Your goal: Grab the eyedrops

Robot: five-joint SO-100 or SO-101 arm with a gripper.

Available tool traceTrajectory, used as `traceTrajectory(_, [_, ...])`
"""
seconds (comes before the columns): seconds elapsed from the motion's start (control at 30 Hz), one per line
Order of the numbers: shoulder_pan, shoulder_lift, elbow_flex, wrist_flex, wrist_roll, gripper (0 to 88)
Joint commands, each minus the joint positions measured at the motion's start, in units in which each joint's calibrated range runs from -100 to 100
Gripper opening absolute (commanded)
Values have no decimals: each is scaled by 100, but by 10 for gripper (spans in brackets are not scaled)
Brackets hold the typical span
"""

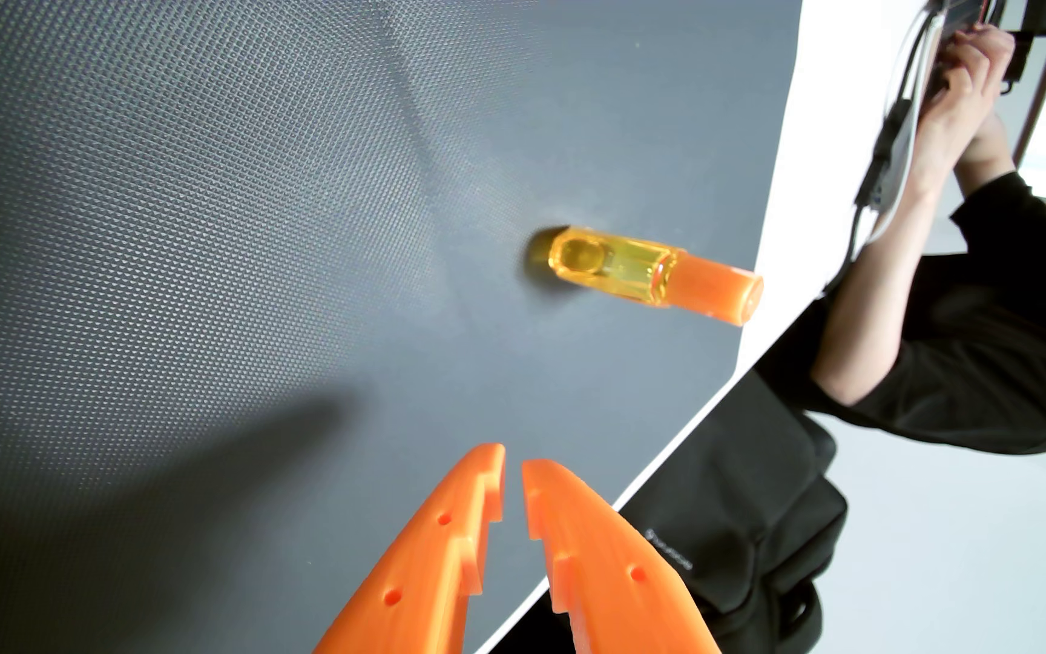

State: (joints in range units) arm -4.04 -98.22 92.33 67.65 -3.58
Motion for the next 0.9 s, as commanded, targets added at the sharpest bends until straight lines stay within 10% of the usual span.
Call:
traceTrajectory(0.0, [30, -42, 11, -45, 5, 9])
traceTrajectory(0.57, [14, -42, -322, -132, 26, 9])
traceTrajectory(0.87, [197, 162, -1466, 283, 832, 10])
